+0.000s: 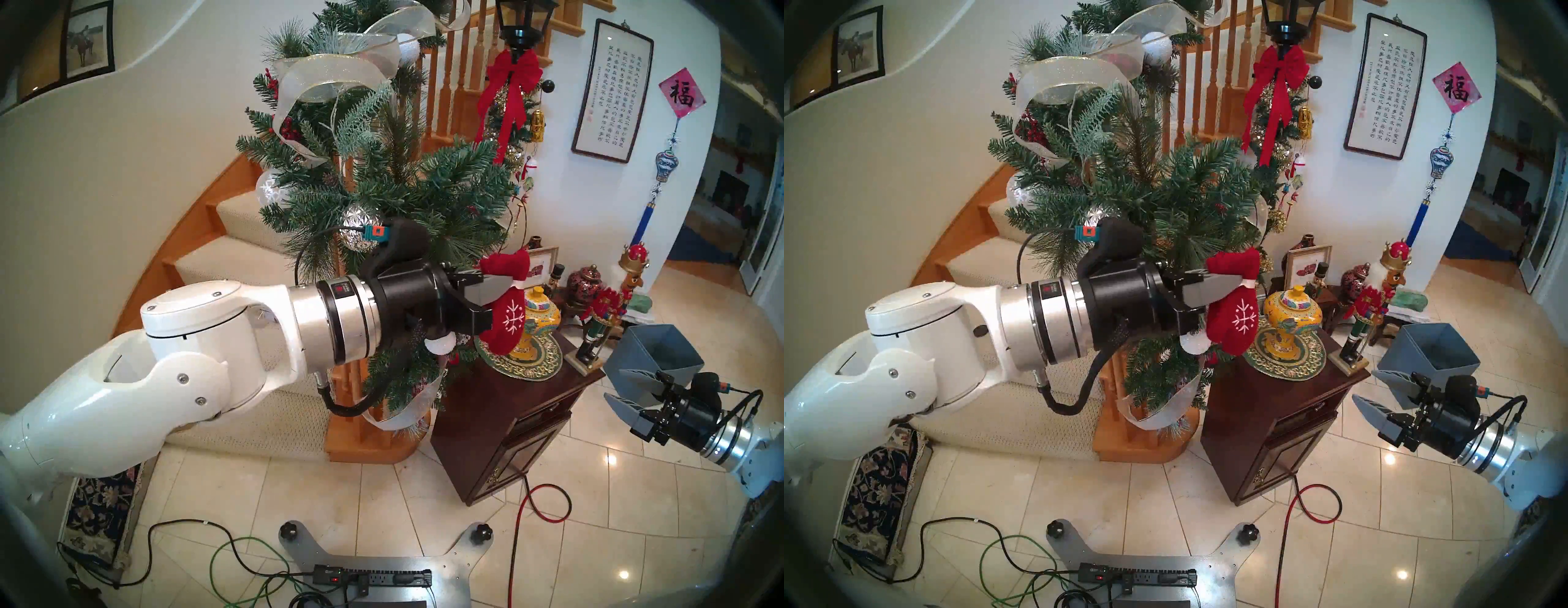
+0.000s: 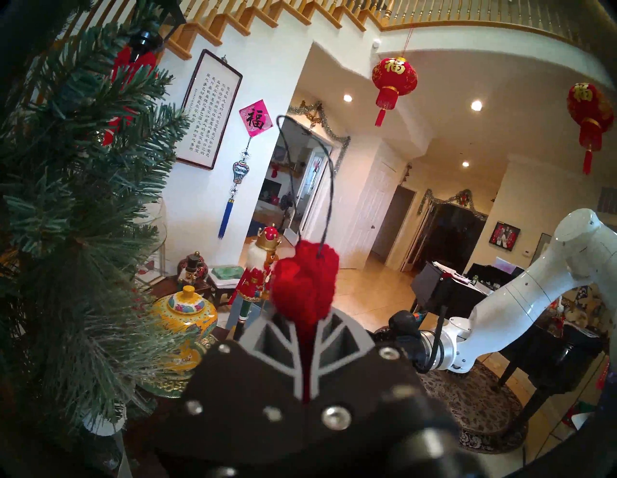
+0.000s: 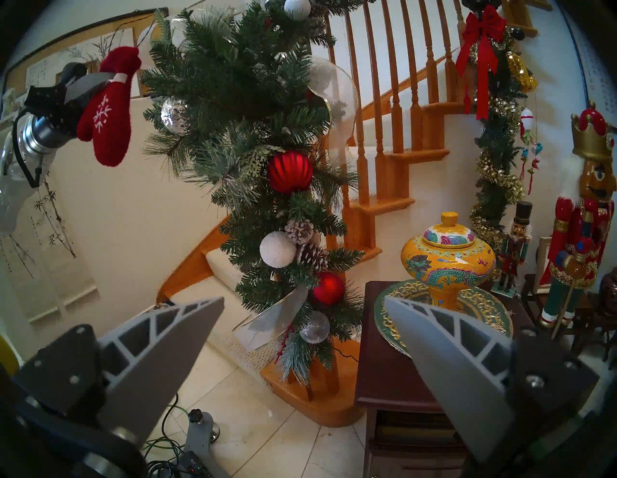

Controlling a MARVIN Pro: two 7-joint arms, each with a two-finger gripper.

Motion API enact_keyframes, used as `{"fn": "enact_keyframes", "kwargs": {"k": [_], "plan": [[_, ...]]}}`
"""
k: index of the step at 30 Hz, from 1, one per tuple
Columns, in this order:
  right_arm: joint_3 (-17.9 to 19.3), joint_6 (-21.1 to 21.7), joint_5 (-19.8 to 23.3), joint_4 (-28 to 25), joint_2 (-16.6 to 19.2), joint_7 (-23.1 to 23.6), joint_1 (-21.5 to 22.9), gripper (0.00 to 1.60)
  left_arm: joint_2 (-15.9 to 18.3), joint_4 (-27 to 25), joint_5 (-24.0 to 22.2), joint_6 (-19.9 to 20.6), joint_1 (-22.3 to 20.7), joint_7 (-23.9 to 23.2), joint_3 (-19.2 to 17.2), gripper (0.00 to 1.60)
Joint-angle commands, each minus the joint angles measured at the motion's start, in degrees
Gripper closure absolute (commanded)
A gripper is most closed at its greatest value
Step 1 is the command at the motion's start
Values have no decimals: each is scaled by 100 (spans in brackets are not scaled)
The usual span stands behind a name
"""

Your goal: Hang the ornament onto the Christmas-tree-style decoration

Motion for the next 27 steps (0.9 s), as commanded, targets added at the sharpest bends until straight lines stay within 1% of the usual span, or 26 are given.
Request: {"fn": "enact_keyframes", "kwargs": {"k": [1,2,4,5,9,10,12,13,14,15,16,27], "plan": [[15,-5,5,2,3,637,28,0,18,-21,-69,-100,-54,15,-166,160],[15,-5,-20,-11,1,555,26,0,26,-13,-77,-107,-54,16,-185,160],[15,-5,10,5,4,659,28,0,43,-3,-106,-117,-54,17,-229,160],[15,-5,-16,-8,2,575,27,0,50,2,-123,-126,-55,17,-252,160],[15,-5,5,3,3,643,28,0,83,32,-188,-149,-57,17,-346,160],[15,-5,-23,-12,1,551,26,0,91,43,-205,-153,-60,16,-369,160],[15,-5,12,6,4,667,29,0,103,70,-246,-167,-63,17,-415,160],[15,-5,-25,-13,1,543,26,0,104,85,-268,-174,-63,16,-434,160],[15,-5,34,18,6,740,30,0,104,101,-298,-185,-62,18,-456,160],[15,-5,-40,-21,-1,493,25,0,103,118,-324,-194,-59,15,-473,160],[15,-5,6,4,4,648,28,0,105,137,-351,-203,-53,11,-491,160],[15,-5,-18,-8,2,571,27,0,64,284,-553,-241,-115,-76,-649,160]]}}
